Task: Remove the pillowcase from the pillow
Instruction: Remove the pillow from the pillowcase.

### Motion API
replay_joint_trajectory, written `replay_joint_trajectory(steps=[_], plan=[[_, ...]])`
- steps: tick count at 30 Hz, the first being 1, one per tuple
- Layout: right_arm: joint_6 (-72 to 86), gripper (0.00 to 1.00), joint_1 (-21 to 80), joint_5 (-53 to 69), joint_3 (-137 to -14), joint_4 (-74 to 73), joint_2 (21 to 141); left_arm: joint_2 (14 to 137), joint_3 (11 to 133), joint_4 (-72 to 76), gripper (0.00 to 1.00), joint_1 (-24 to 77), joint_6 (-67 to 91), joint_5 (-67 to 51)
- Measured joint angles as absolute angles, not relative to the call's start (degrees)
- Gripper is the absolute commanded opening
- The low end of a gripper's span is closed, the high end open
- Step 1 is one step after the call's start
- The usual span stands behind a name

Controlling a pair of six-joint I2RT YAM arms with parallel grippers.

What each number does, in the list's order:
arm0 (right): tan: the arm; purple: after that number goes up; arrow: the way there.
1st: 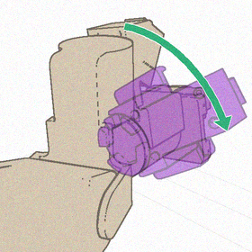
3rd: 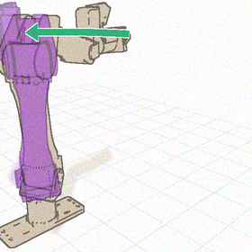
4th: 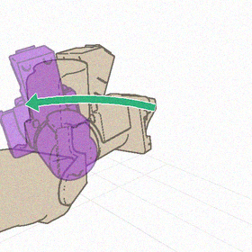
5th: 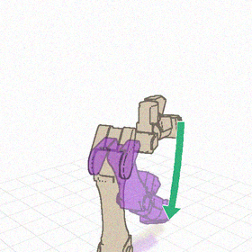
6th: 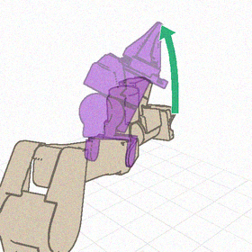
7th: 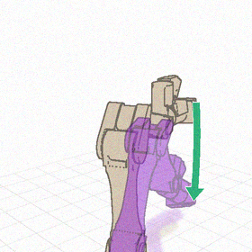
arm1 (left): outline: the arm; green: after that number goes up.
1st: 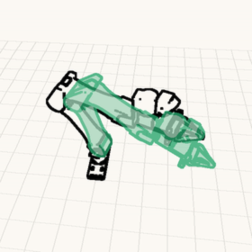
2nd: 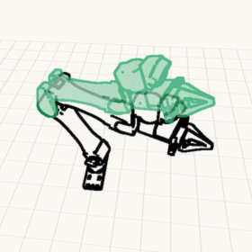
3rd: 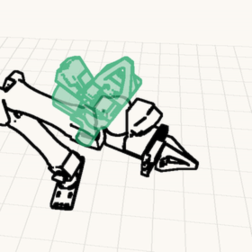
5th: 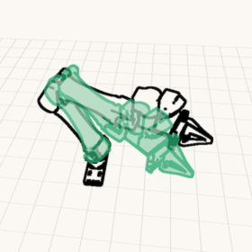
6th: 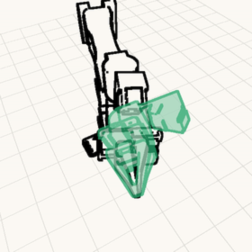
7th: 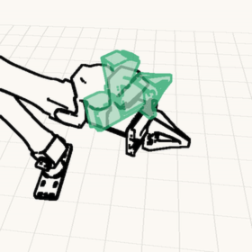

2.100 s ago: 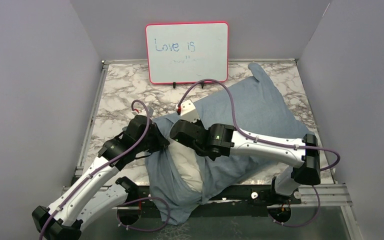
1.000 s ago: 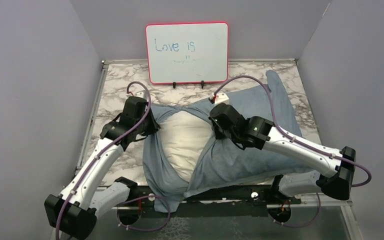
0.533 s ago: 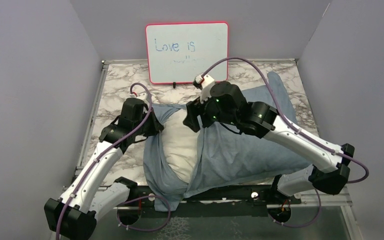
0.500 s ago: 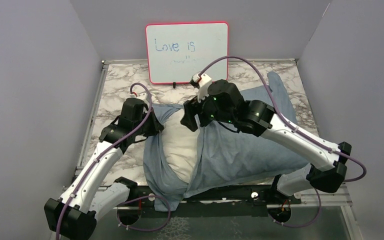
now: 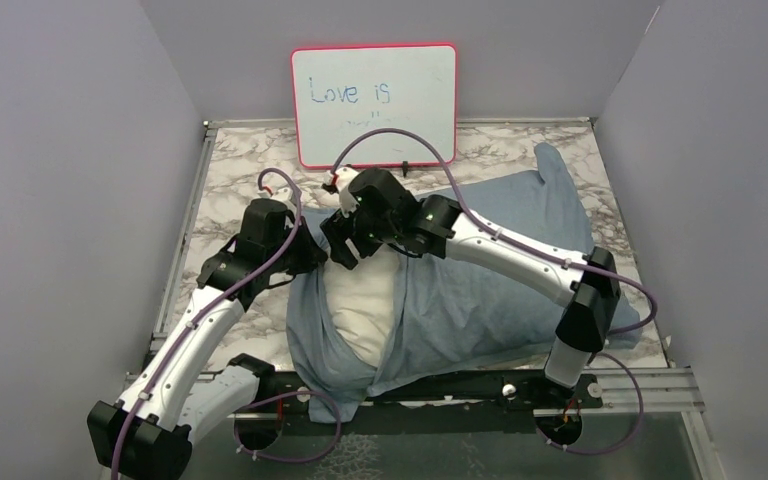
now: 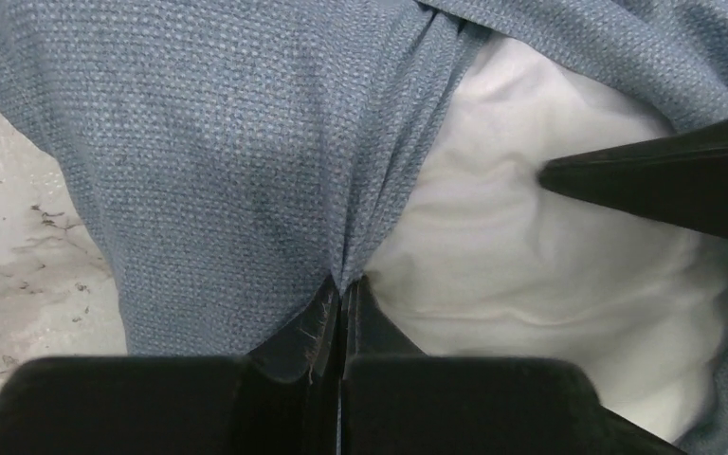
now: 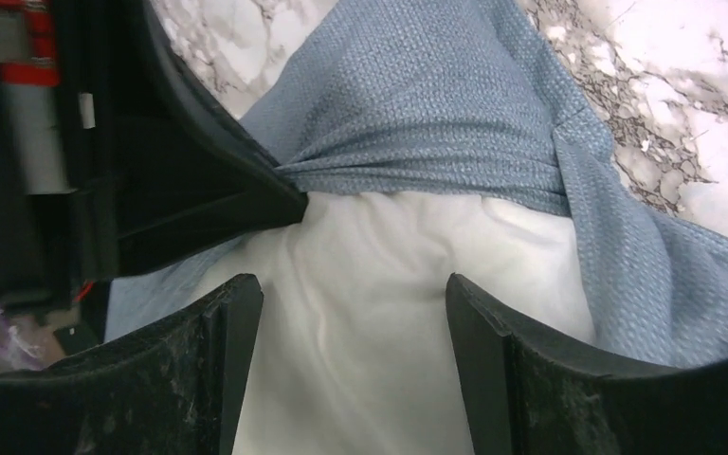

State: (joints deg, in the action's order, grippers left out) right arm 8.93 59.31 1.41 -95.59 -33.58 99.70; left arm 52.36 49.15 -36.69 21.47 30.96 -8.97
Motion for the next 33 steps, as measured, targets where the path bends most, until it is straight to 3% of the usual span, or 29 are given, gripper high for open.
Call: replay_joint_trajectory(steps=[3, 6, 10, 13, 16, 18, 23, 26, 33], plan=[[7.46, 0.5, 59.31, 1.54, -95.02, -33.08, 101.97, 52.31, 49.08, -36.64, 0.0, 21.47, 31.27, -8.69], [6.35, 0.21, 59.22, 2.98, -90.17, -29.95, 101.23, 52.25, 49.06, -36.73, 0.0, 21.47, 31.7, -7.81], [5.34, 0.01, 58.72, 6.9, -81.62, -23.27, 97.56, 52.71, 49.1, -37.82, 0.32, 21.41, 31.4, -6.96], [5.02, 0.01, 58.39, 9.74, -76.58, -18.5, 94.11, 54.41, 49.89, -38.26, 0.34, 21.32, 30.33, -6.33], [4.84, 0.01, 58.37, 11.66, -73.03, -14.98, 91.72, 57.89, 51.72, -38.57, 0.46, 21.26, 29.04, -6.31], [4.71, 0.01, 58.26, 12.14, -71.24, -13.06, 90.76, 60.18, 52.73, -38.87, 0.46, 21.15, 27.68, -6.42], [4.16, 0.01, 57.93, 13.08, -70.22, -11.7, 90.45, 64.07, 55.35, -39.75, 0.27, 21.06, 24.51, -6.61], [3.79, 0.01, 57.89, 13.61, -69.91, -11.55, 90.19, 65.8, 58.08, -42.02, 0.11, 21.04, 23.51, -2.98], [2.66, 0.01, 57.91, 14.94, -66.46, -11.29, 86.72, 68.6, 64.2, -45.39, 0.01, 16.38, 22.83, 0.73]])
